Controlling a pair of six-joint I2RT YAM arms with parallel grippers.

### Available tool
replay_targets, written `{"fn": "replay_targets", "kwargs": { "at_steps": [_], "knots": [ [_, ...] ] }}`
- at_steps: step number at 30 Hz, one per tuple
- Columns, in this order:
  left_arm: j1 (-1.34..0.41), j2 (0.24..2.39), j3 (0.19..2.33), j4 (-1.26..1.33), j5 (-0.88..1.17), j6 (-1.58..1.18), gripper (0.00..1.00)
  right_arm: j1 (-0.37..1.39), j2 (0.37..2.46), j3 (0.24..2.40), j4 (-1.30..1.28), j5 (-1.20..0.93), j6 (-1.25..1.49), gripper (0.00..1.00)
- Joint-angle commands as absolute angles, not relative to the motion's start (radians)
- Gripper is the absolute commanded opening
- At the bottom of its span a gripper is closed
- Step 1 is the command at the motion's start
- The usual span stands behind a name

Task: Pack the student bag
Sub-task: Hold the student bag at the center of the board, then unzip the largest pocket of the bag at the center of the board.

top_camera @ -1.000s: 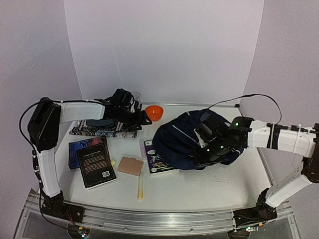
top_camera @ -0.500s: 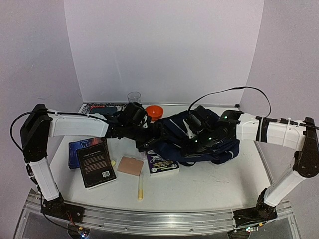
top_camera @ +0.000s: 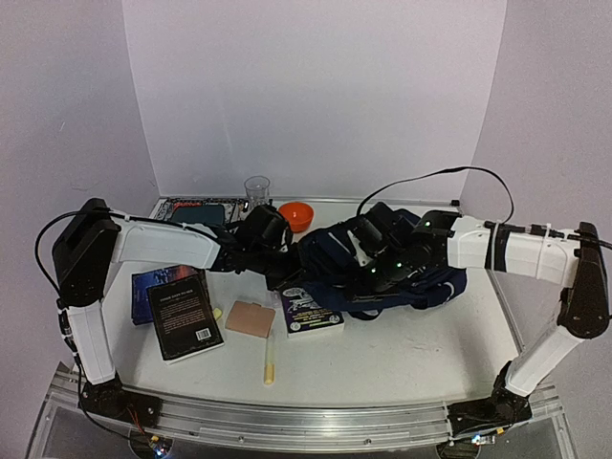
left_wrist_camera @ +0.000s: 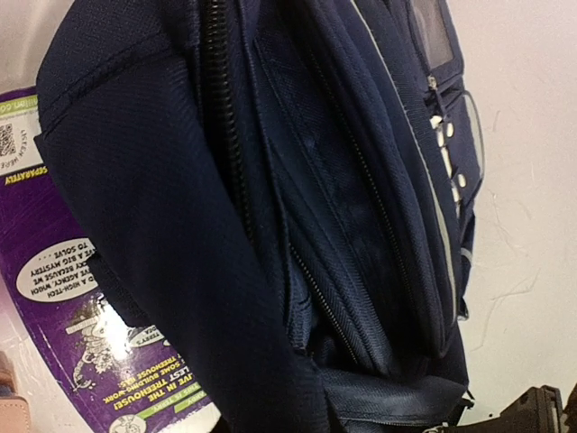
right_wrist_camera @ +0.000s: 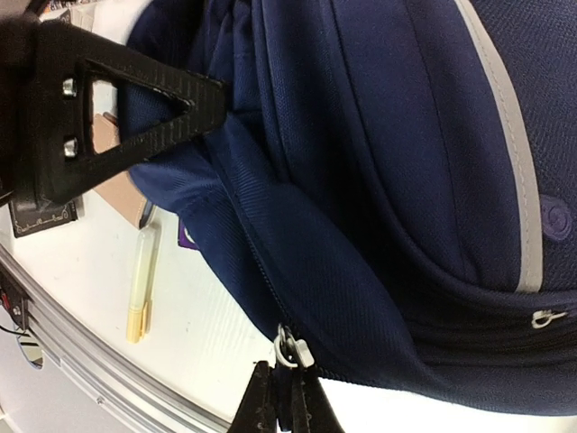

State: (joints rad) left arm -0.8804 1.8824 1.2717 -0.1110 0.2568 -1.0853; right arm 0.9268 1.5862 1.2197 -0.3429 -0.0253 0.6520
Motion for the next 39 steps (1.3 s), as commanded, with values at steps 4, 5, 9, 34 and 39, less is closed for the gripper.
{"fn": "replay_targets", "kwargs": {
  "at_steps": [4, 5, 9, 34, 39],
  "knots": [
    [-0.88, 1.856, 1.301, -0.053, 0.223, -1.022, 0.0, 0.931, 1.46, 1.16, -0.43, 0.031, 0.621, 0.0],
    [-0.873, 1.852, 1.297, -0.06, 0.219, -1.014, 0.0, 0.925, 1.444, 1.143, -0.458, 0.046, 0.622, 0.0],
    [-0.825, 1.821, 1.267, -0.076, 0.216, -0.993, 0.0, 0.876, 1.358, 1.059, -0.548, 0.088, 0.634, 0.0],
    [-0.517, 1.754, 1.42, -0.22, 0.313, -0.85, 0.0, 0.747, 1.106, 0.743, -0.768, 0.172, 0.848, 0.0],
    [-0.502, 1.757, 1.432, -0.231, 0.313, -0.831, 0.0, 0.74, 1.099, 0.717, -0.783, 0.185, 0.875, 0.0]
  ]
}}
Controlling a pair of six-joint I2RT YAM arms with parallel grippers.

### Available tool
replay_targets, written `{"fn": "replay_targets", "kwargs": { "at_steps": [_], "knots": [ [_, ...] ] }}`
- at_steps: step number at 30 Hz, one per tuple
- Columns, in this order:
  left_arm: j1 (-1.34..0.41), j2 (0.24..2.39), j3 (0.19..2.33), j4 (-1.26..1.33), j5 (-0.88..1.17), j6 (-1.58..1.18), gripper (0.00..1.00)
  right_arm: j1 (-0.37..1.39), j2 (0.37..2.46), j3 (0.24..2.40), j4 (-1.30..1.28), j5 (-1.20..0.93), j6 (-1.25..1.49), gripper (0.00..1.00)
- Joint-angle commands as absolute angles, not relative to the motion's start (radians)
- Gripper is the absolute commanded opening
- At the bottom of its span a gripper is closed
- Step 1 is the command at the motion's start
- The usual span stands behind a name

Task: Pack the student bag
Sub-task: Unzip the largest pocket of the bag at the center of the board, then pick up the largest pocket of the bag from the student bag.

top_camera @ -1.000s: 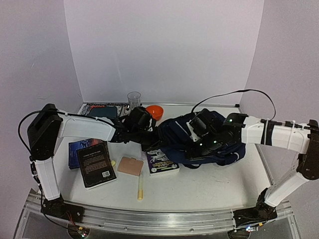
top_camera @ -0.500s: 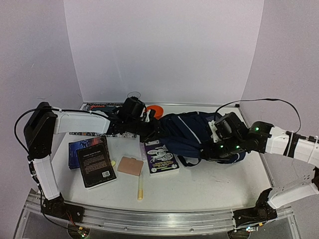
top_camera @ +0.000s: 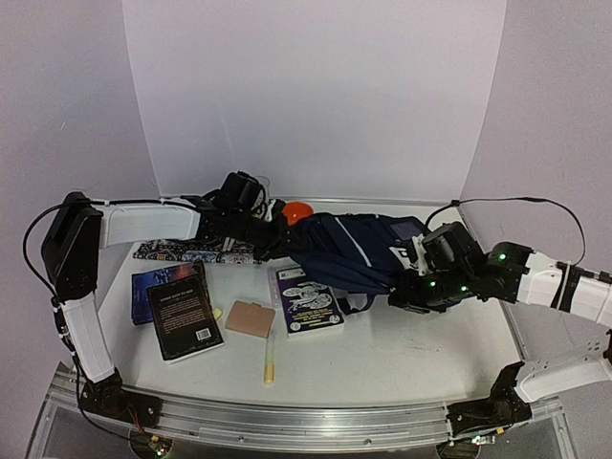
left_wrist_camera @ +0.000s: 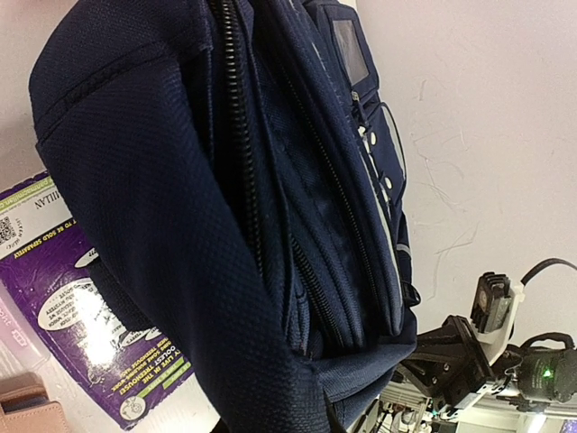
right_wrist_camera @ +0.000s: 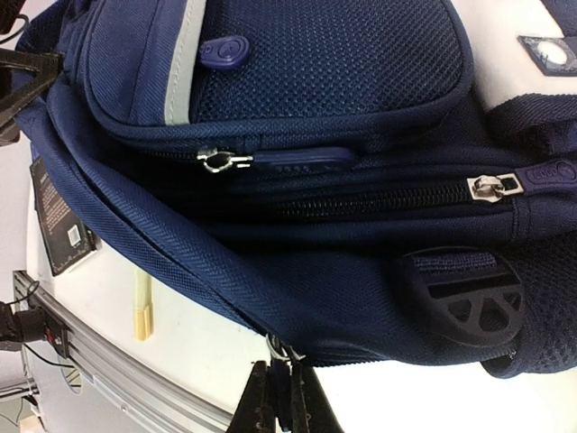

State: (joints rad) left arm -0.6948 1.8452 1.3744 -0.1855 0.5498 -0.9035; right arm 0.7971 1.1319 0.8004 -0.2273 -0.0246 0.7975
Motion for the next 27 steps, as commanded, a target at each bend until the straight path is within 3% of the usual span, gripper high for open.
{"fn": "replay_targets", "kwargs": {
  "at_steps": [1, 9, 16, 21, 27],
  "knots": [
    [-0.496, 1.756, 1.431, -0.234, 0.314, -0.831, 0.0, 0.739, 1.101, 0.712, -0.789, 0.189, 0.882, 0.0],
    [-0.454, 1.756, 1.465, -0.259, 0.296, -0.817, 0.0, 0.721, 1.098, 0.72, -0.839, 0.244, 0.91, 0.0],
    [-0.607, 1.758, 1.422, -0.186, 0.345, -0.852, 0.0, 0.721, 1.078, 0.801, -0.572, 0.077, 0.769, 0.03],
    [-0.676, 1.71, 1.275, -0.006, 0.348, -0.978, 0.0, 0.722, 1.15, 0.911, -0.492, 0.008, 0.703, 0.29],
    [-0.724, 1.709, 1.245, 0.094, 0.333, -1.027, 0.0, 0.722, 1.222, 1.025, -0.514, 0.008, 0.558, 0.63]
  ]
}}
